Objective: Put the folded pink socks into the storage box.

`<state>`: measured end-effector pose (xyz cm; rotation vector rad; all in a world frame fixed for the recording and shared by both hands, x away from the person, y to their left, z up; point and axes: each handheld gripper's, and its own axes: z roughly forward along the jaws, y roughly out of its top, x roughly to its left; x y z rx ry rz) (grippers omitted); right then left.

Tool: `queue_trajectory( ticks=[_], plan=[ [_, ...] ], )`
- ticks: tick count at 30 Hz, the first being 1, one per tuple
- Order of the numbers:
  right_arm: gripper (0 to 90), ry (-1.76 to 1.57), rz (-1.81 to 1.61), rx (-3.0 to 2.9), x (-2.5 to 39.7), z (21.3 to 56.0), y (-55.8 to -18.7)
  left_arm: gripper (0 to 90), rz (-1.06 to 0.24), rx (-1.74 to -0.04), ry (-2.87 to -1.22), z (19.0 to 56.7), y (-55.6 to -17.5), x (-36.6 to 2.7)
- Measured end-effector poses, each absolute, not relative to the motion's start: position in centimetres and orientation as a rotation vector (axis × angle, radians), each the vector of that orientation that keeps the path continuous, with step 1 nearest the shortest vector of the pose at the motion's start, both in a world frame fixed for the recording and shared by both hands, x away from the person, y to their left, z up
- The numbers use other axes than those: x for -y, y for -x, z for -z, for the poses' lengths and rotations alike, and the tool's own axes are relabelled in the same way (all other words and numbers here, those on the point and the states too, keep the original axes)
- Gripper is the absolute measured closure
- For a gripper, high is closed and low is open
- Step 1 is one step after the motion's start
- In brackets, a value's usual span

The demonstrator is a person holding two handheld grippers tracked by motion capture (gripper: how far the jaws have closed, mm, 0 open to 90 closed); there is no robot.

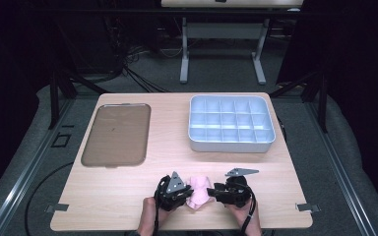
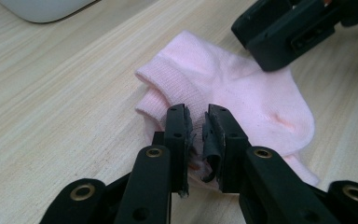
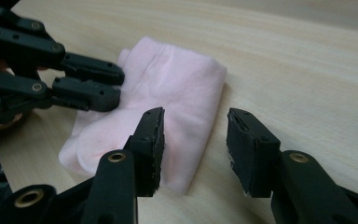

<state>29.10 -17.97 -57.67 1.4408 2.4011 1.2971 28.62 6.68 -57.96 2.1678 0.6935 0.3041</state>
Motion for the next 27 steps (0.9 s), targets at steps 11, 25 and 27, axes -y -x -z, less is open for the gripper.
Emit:
queue_trajectory(
  ticks=[11, 25, 27],
  plan=[
    [61.7, -1.457, -1.229, -2.454, 17.4, 57.9, -29.6, 78.6, -0.296, -0.702, -2.176, 57.9, -28.8, -6.5],
    [85.9, -1.472, -1.278, -2.392, 17.8, 57.0, -28.6, 79.0, -0.291, -0.727, -2.201, 57.5, -29.2, -5.0],
    [85.9, -1.466, -1.286, -2.387, 17.9, 56.8, -28.5, 79.0, -0.286, -0.728, -2.201, 57.5, -29.2, -4.8]
  ],
)
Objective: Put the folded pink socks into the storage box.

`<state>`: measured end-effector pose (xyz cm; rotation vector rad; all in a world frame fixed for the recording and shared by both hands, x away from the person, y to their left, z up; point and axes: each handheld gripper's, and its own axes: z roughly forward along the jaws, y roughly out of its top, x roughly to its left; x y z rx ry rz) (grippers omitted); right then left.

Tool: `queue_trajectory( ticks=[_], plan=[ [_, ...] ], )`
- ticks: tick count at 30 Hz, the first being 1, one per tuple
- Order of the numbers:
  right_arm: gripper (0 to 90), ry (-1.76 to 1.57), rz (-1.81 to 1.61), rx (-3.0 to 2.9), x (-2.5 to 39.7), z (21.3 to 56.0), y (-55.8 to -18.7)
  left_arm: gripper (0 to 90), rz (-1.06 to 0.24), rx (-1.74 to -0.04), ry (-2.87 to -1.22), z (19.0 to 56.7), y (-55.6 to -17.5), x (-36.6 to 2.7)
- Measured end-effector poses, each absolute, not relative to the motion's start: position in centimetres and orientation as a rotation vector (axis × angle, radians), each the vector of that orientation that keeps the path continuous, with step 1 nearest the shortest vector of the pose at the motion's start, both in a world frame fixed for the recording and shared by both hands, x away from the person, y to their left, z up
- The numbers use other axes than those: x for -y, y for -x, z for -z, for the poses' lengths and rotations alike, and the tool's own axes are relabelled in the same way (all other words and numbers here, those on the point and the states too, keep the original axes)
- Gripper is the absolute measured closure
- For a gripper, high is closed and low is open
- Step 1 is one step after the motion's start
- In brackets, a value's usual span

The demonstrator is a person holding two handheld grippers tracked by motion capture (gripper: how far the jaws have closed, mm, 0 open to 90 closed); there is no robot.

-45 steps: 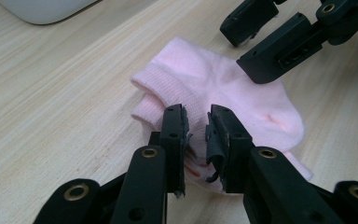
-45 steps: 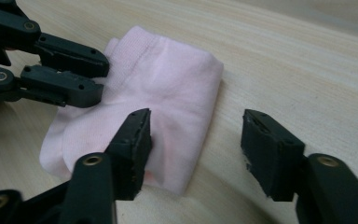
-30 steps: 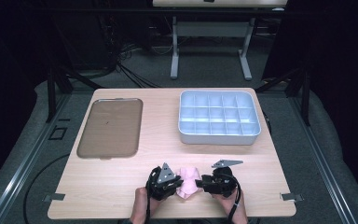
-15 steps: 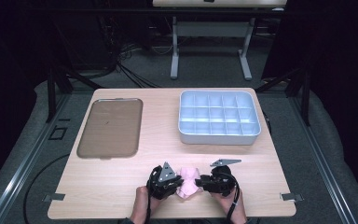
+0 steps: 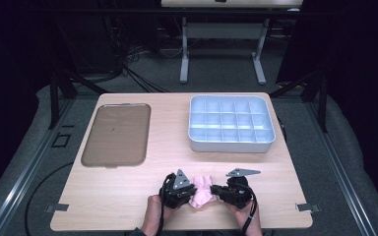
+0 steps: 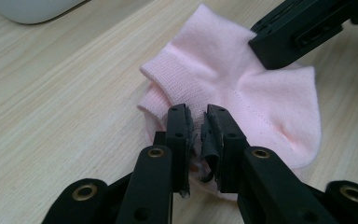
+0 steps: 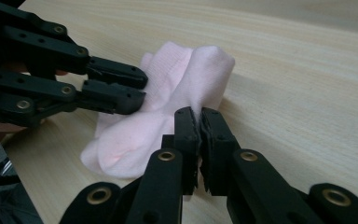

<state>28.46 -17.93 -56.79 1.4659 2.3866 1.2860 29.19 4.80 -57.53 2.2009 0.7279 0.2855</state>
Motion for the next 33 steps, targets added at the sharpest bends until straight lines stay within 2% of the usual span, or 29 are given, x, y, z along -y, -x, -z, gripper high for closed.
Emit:
queue_trajectory(
  ticks=[5, 19, 22, 28, 31, 33],
  plan=[
    [85.9, -1.407, -1.244, -2.378, 18.2, 55.2, -27.8, 79.0, -0.269, -0.717, -2.195, 57.6, -29.3, -3.9],
    [86.3, -1.364, -1.297, -2.384, 17.8, 54.7, -27.8, 79.0, -0.246, -0.728, -2.167, 57.8, -29.5, -3.9],
    [86.3, -1.344, -1.189, -2.442, 17.7, 54.0, -27.7, 79.0, -0.233, -0.728, -2.161, 57.8, -29.5, -4.0],
    [86.5, -1.333, -1.207, -2.425, 17.5, 54.0, -28.0, 78.5, -0.200, -0.735, -2.135, 57.9, -29.7, -4.4],
    [86.7, -1.356, -1.215, -2.397, 17.9, 54.1, -27.9, 75.4, -0.191, -0.731, -2.130, 57.8, -29.8, -4.5],
    [86.7, -1.365, -1.221, -2.388, 18.1, 54.1, -27.8, 70.1, -0.195, -0.729, -2.130, 57.7, -29.8, -4.6]
  ],
)
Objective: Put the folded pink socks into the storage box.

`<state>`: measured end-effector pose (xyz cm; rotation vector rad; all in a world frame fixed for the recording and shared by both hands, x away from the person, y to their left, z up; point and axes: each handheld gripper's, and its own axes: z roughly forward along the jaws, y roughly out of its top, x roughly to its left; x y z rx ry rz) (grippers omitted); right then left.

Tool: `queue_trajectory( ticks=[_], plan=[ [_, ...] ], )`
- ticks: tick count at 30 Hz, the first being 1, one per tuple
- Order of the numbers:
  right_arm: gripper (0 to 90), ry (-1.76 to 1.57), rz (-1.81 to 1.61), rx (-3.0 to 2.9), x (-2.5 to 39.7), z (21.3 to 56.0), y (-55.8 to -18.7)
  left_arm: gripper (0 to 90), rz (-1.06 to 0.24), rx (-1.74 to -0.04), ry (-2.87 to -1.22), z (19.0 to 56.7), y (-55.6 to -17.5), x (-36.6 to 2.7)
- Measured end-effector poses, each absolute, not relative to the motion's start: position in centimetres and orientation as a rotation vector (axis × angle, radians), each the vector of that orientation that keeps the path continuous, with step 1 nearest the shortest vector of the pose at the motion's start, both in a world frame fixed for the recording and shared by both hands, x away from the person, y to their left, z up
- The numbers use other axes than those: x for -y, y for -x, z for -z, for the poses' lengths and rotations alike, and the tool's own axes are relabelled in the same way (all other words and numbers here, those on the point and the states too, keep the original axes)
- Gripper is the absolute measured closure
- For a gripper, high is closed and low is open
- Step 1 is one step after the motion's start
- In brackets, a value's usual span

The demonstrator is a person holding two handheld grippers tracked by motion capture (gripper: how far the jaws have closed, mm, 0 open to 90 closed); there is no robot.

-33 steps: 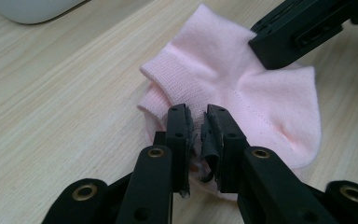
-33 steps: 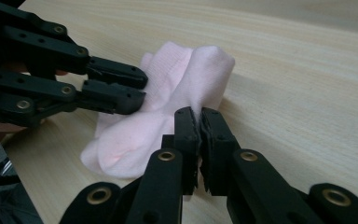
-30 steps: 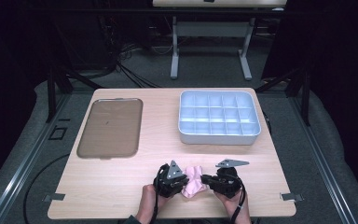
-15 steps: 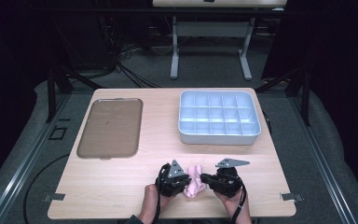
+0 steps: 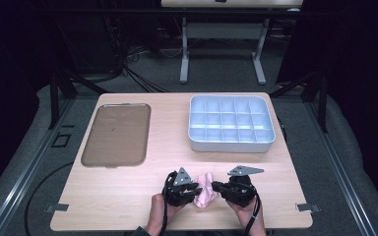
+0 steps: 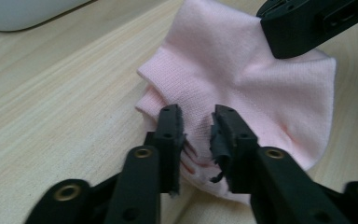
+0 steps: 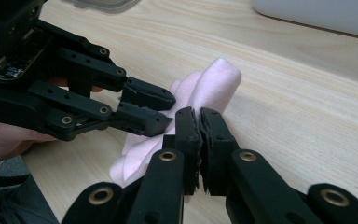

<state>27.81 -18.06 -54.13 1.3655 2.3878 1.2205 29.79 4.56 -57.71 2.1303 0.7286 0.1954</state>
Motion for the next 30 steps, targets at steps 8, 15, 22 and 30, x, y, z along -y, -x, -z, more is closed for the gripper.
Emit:
queue_trajectory(
  ticks=[8, 15, 22, 30],
  plan=[
    [86.7, -1.388, -1.213, -2.340, 18.9, 54.1, -27.5, 59.7, -0.208, -0.740, -2.104, 57.2, -29.3, -5.3],
    [86.5, -1.366, -1.173, -2.358, 18.3, 53.7, -27.3, 74.0, -0.189, -0.739, -2.128, 57.9, -29.7, -4.6],
    [86.4, -1.276, -1.194, -2.485, 16.7, 54.2, -28.2, 75.4, -0.157, -0.743, -2.139, 58.3, -30.1, -4.3],
    [86.0, -1.307, -1.089, -2.548, 16.0, 55.0, -29.5, 75.5, -0.125, -0.747, -2.127, 58.5, -30.3, -4.4]
  ],
)
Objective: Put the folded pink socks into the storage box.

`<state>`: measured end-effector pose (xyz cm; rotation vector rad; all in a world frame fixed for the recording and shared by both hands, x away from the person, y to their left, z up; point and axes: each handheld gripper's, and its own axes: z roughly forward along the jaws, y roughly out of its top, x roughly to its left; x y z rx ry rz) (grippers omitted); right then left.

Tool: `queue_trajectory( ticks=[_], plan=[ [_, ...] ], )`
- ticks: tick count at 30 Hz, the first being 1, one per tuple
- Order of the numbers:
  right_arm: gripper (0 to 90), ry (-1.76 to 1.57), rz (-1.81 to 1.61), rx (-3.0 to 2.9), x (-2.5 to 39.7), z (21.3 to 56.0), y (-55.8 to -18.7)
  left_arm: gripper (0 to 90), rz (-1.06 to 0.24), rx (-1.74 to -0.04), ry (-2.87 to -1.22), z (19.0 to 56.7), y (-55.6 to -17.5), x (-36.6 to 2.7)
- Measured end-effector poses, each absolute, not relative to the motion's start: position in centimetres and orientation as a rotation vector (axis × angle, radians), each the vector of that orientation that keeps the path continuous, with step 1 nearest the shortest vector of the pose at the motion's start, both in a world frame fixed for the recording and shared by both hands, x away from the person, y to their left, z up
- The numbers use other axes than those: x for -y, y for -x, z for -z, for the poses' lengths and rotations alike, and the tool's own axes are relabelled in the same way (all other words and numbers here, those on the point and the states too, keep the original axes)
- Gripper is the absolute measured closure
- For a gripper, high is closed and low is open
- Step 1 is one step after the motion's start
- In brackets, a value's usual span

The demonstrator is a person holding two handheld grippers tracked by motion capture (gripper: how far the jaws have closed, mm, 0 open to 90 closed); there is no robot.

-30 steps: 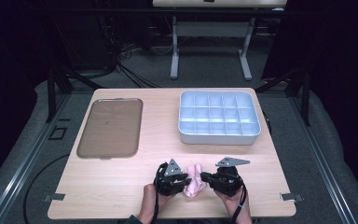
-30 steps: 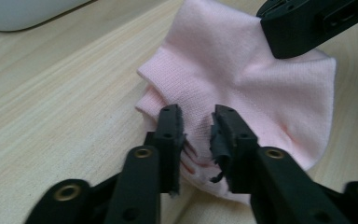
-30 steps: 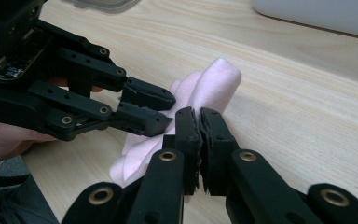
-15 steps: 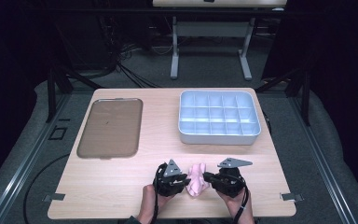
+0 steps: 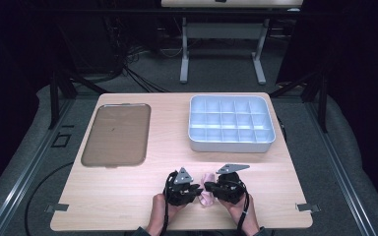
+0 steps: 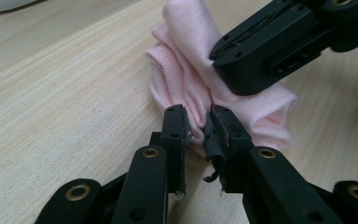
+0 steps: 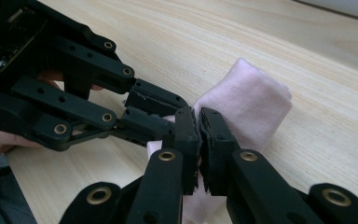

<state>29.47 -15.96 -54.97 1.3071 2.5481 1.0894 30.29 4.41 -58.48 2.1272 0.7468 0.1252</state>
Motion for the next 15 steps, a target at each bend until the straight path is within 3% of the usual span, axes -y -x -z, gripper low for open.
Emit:
queue_trajectory(
  ticks=[15],
  plan=[
    [85.1, -1.362, -0.977, -2.572, 15.1, 55.3, -30.5, 57.2, -0.143, -0.772, -2.059, 57.2, -29.0, -6.5]
  ],
)
